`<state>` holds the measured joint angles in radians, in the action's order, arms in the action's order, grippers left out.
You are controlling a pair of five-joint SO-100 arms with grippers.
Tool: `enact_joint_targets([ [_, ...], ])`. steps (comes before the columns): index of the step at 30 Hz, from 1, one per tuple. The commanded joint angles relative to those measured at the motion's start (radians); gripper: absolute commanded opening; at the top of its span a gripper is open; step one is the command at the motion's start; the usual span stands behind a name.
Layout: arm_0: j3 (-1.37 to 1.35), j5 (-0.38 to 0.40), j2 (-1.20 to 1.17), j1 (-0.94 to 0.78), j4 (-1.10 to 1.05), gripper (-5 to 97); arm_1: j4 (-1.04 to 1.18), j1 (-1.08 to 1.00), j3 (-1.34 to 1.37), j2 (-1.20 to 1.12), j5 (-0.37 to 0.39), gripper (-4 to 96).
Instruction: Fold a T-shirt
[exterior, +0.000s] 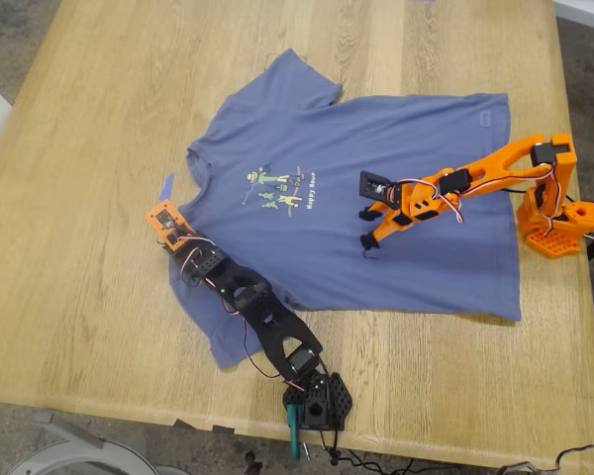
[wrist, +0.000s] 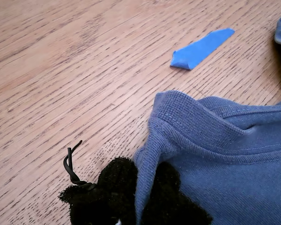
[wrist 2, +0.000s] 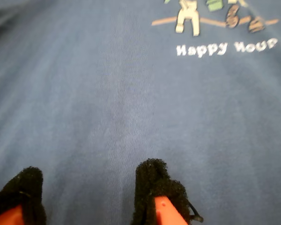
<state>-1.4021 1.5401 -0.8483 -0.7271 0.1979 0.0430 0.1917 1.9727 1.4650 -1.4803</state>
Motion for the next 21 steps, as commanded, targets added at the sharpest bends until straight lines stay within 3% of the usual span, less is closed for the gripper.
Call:
enact_joint_targets([
  [1, -0.014, 0.015, -0.011, 0.038, 0.018, 0, -0.011, 0.002, -0.043, -0.002, 0.003, 29.6],
  [21, -0.031, 0.012, -0.012, 0.077, 0.003, 0, -0.049, 0.055, -0.156, -0.160, 0.038, 30.8],
])
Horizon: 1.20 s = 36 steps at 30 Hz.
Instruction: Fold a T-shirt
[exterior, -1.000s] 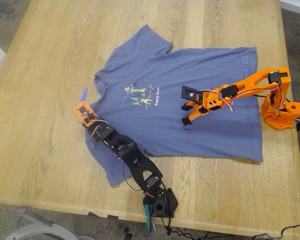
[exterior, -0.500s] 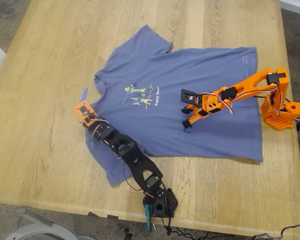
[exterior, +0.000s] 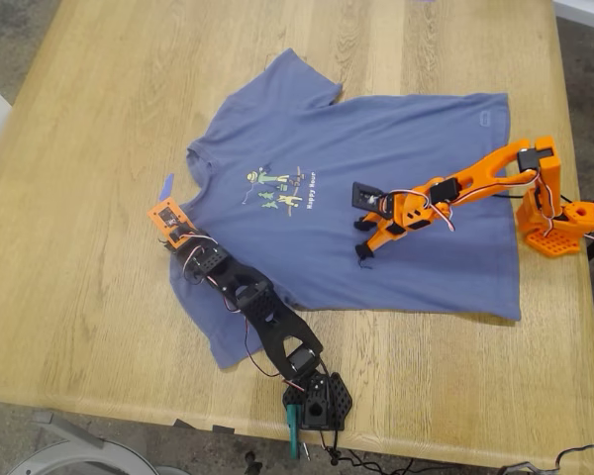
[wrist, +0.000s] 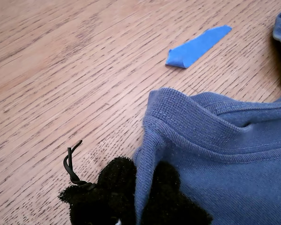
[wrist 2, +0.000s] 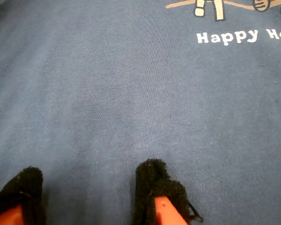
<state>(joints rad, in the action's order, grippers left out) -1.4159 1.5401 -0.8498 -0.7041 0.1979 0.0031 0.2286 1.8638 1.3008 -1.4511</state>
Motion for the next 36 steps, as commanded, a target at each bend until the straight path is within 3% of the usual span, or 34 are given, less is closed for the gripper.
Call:
enact_joint_targets([
  [1, -0.017, 0.012, -0.011, 0.055, 0.003, 0, -0.006, 0.025, -0.048, 0.000, 0.012, 30.7],
  [28, -0.026, 0.017, -0.028, 0.117, -0.003, 0, -0.067, 0.238, -0.078, -0.181, 0.109, 29.5],
  [33, -0.043, 0.018, -0.061, 0.127, 0.002, 0, -0.038, 0.264, -0.094, -0.202, 0.118, 26.0],
  [36, -0.064, 0.020, -0.089, 0.138, 0.002, 0, -0.044, 0.273, -0.080, -0.206, 0.126, 18.2],
])
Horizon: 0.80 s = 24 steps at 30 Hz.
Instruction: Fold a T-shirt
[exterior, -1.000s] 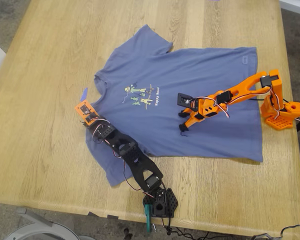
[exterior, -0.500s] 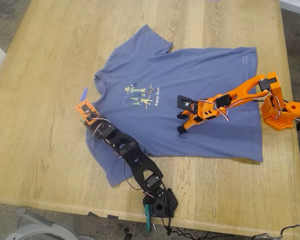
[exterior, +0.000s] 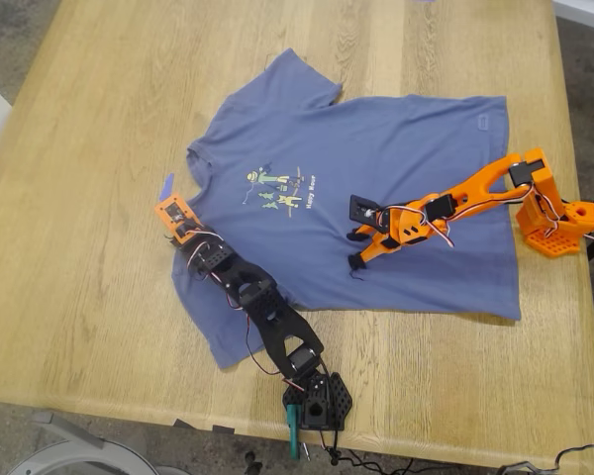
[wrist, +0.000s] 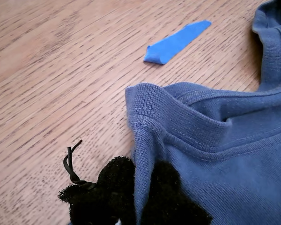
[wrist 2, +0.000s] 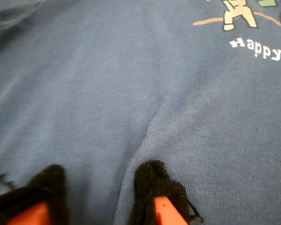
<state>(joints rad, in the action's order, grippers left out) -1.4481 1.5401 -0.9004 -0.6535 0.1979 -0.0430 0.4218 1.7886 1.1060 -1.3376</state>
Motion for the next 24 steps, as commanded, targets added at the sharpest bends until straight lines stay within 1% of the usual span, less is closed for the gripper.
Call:
enact_joint_targets([
  [1, -0.040, 0.020, -0.049, 0.092, 0.002, 0, 0.000, 0.081, -0.002, -0.014, 0.012, 16.5],
  [2, -0.044, 0.020, -0.058, 0.095, 0.002, 0, 0.000, 0.083, -0.002, -0.015, 0.012, 14.4],
  [7, -0.067, 0.023, -0.100, 0.124, 0.002, 0, 0.002, 0.092, -0.002, -0.025, 0.012, 11.0],
  [9, -0.074, 0.025, -0.117, 0.138, 0.002, 0, 0.000, 0.098, 0.003, -0.028, 0.012, 5.6],
  [10, -0.077, 0.025, -0.126, 0.147, 0.003, 0, -0.008, 0.103, 0.008, -0.031, 0.014, 0.5],
  [16, -0.109, 0.031, -0.172, 0.189, 0.003, 0, -0.034, 0.110, 0.060, -0.031, 0.021, 0.1],
  [24, -0.242, 0.035, -0.262, 0.221, -0.046, 0, -0.044, 0.054, 0.103, -0.011, 0.012, 0.1],
])
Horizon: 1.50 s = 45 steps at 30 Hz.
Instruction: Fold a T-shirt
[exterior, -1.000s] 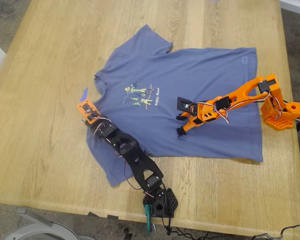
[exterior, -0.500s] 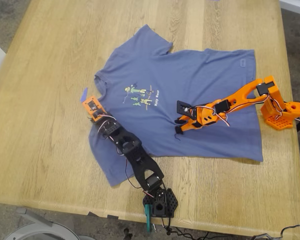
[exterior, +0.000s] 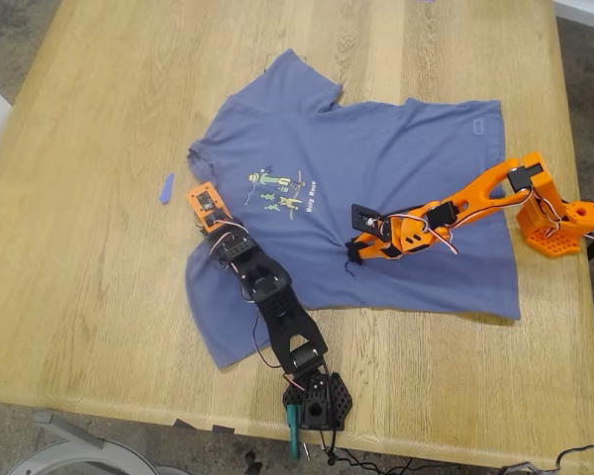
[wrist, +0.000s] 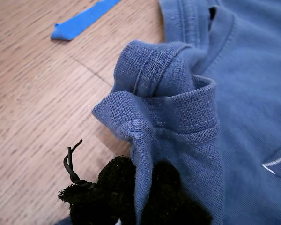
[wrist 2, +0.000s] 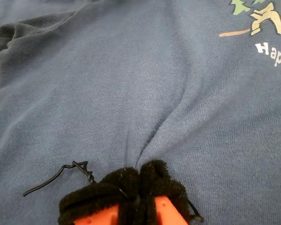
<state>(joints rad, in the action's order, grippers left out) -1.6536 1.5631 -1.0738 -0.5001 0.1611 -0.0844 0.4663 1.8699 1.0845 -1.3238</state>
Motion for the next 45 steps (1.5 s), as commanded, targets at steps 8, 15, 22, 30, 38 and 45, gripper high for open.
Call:
enact_joint_targets([
  [8, -0.106, 0.021, -0.187, 0.086, -0.034, 0, 0.011, -0.064, -0.028, 0.015, -0.018, 0.0],
  [15, -0.100, 0.037, -0.261, 0.144, -0.023, 0, -0.008, -0.112, -0.061, 0.018, -0.017, 0.0],
  [22, -0.127, 0.034, -0.356, 0.183, -0.018, 0, -0.002, -0.189, -0.063, 0.058, -0.023, 0.0],
  [30, -0.187, 0.028, -0.518, 0.201, 0.025, 0, 0.005, -0.272, -0.080, 0.094, -0.040, 0.0],
  [38, -0.233, 0.023, -0.669, 0.229, 0.091, 0, 0.035, -0.334, -0.135, 0.118, -0.051, 0.0],
  [45, -0.279, 0.017, -0.773, 0.275, 0.126, 0, 0.075, -0.397, -0.144, 0.172, -0.057, 0.0],
])
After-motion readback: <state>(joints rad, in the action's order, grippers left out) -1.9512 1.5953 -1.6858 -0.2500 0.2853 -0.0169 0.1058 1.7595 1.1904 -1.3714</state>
